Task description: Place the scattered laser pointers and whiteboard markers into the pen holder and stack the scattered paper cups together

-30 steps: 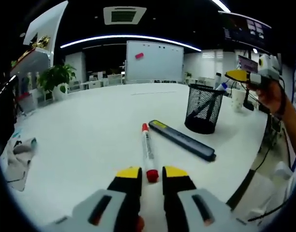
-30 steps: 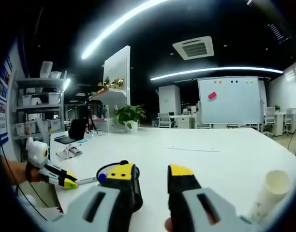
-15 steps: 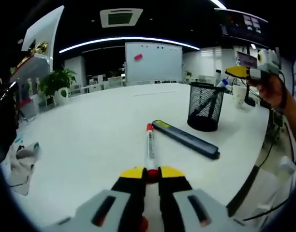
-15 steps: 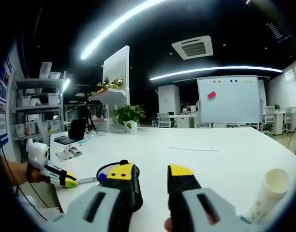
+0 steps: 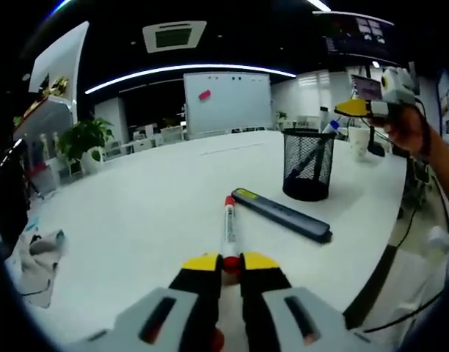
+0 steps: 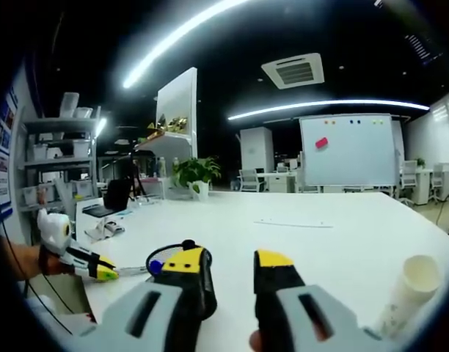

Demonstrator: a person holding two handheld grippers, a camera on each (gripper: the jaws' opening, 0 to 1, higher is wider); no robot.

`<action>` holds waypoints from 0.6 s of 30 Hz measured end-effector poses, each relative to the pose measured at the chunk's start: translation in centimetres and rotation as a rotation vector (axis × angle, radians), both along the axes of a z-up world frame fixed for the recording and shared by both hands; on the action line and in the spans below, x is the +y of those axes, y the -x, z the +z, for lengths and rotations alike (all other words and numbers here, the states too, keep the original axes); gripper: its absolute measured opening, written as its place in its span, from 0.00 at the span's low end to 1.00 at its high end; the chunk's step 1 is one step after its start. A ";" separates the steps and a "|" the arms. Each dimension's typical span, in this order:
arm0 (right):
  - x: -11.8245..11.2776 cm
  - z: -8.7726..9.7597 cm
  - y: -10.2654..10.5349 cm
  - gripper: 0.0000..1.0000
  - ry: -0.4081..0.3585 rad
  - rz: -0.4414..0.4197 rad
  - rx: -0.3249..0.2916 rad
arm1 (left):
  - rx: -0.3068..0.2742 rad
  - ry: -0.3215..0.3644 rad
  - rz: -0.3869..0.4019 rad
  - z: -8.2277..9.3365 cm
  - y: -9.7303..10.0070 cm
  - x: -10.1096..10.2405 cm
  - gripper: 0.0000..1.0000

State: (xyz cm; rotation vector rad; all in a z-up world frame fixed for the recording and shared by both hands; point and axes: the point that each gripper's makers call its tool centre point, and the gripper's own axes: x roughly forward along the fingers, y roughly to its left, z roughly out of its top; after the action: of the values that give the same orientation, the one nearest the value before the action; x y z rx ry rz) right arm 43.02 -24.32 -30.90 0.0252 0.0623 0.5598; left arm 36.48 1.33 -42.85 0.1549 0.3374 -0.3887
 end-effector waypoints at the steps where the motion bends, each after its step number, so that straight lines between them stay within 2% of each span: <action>1: 0.0 0.0 0.0 0.26 -0.001 -0.001 0.000 | -0.007 0.003 0.001 0.2 0.0 0.0 0.11; 18: 0.1 -0.4 -0.2 0.26 -0.004 0.002 0.009 | -0.073 0.022 0.000 2.1 -0.2 -0.1 0.11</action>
State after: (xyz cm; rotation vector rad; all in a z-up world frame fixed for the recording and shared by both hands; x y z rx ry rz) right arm 43.20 -24.19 -31.32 0.0313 0.0701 0.5617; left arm 36.72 1.22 -40.75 0.1476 0.2613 -0.3857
